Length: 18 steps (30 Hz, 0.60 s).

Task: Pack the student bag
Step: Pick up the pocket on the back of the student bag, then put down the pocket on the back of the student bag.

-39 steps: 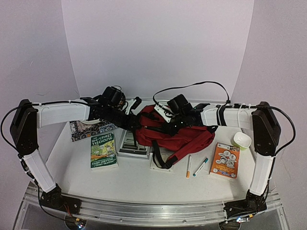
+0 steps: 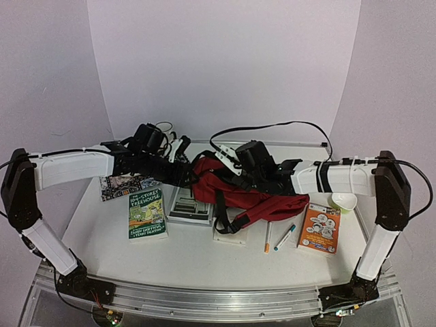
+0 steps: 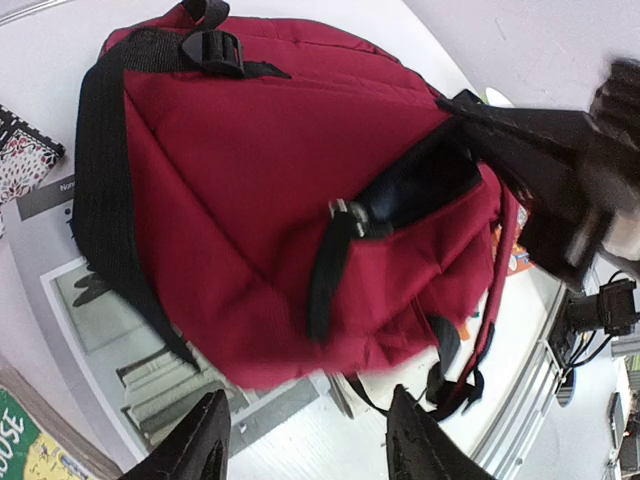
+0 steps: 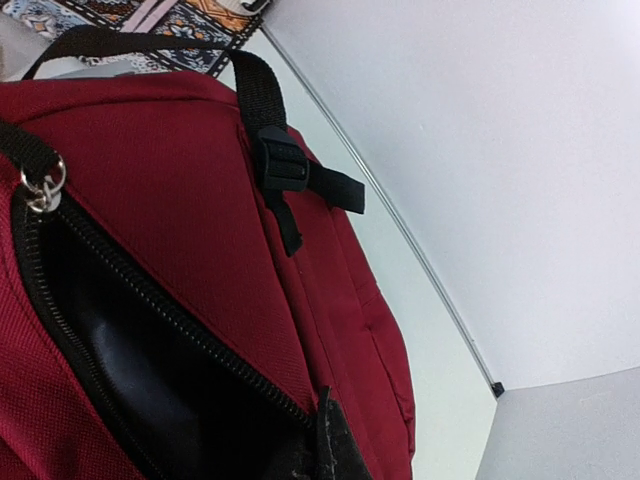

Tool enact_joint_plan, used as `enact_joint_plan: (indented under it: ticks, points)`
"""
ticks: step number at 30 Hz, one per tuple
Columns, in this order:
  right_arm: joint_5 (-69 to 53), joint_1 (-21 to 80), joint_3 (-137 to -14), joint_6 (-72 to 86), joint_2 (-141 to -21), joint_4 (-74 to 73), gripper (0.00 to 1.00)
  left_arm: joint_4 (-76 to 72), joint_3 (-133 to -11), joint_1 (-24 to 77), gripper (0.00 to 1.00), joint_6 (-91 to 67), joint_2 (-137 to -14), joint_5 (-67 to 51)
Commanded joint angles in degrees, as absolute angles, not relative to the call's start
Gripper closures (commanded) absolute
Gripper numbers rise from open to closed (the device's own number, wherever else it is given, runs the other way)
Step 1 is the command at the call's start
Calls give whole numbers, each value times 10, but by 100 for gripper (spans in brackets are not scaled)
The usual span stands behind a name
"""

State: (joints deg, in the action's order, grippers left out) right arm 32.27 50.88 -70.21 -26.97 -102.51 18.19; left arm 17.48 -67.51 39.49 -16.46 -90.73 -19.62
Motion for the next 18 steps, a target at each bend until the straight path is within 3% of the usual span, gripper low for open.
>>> enact_joint_plan:
  ticks: [1, 11, 18]
  points:
    - [396, 491, -755, -260, -1047, 216, 100, 137, -612, 414, 40, -162, -851, -188]
    - [347, 476, -782, -203, -1083, 176, 100, 75, -533, 521, 29, -96, -834, -126]
    - [289, 476, -818, -145, -1096, 55, 82, 55, -548, 536, 23, -90, -863, -107]
